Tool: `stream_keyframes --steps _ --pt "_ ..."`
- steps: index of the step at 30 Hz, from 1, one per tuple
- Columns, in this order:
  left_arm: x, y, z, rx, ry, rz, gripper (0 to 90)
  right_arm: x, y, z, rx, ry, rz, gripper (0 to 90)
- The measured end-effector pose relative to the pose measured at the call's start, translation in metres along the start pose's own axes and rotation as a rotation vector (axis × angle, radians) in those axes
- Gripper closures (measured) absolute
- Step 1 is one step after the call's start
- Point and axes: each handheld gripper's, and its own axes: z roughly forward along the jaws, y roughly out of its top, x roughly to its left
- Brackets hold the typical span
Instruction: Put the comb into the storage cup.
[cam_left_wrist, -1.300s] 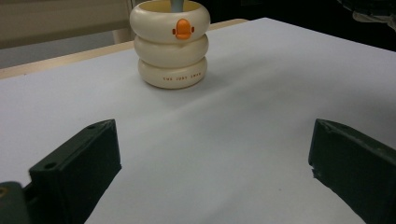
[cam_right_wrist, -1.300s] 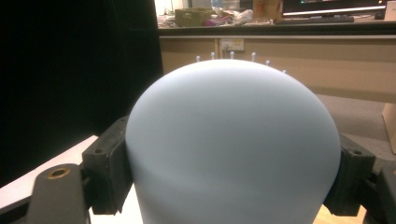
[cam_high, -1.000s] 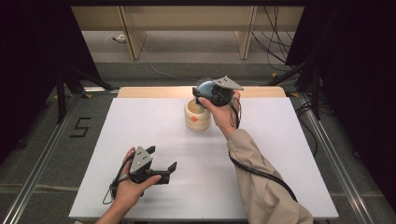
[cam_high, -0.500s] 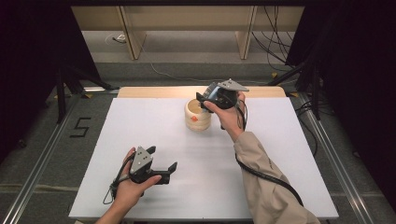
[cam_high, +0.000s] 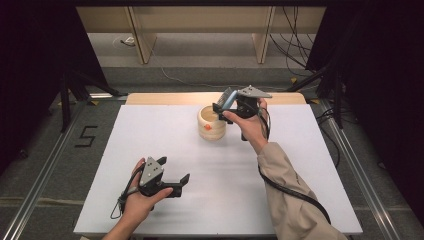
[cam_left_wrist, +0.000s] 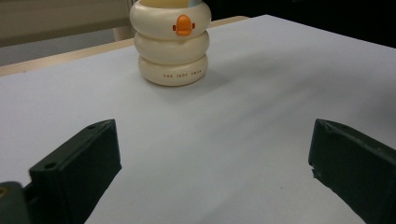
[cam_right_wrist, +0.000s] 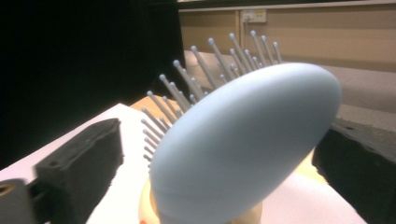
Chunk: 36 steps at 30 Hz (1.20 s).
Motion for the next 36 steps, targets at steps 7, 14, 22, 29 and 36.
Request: stream_keyframes --steps 7,14,22,29,36 --pt "0.0 0.0 0.0 0.0 0.001 -0.002 1.7 -0.004 -0.001 -0.009 0.042 0.014 -0.019 0.3" --pt "0.001 -0.001 0.001 0.003 0.003 -0.004 1.7 -0.011 -0.005 -0.023 0.057 0.016 -0.026 0.3" --pt "0.001 -0.002 0.002 0.008 0.005 -0.007 1.7 -0.018 -0.017 -0.036 0.085 0.003 -0.048 0.3" --pt "0.001 -0.002 0.001 0.01 0.005 -0.007 1.7 -0.024 -0.024 -0.046 0.095 0.012 -0.046 1.1" --pt "0.002 -0.003 0.001 0.01 0.01 -0.008 1.7 -0.024 -0.034 -0.06 0.11 0.007 -0.076 0.9"
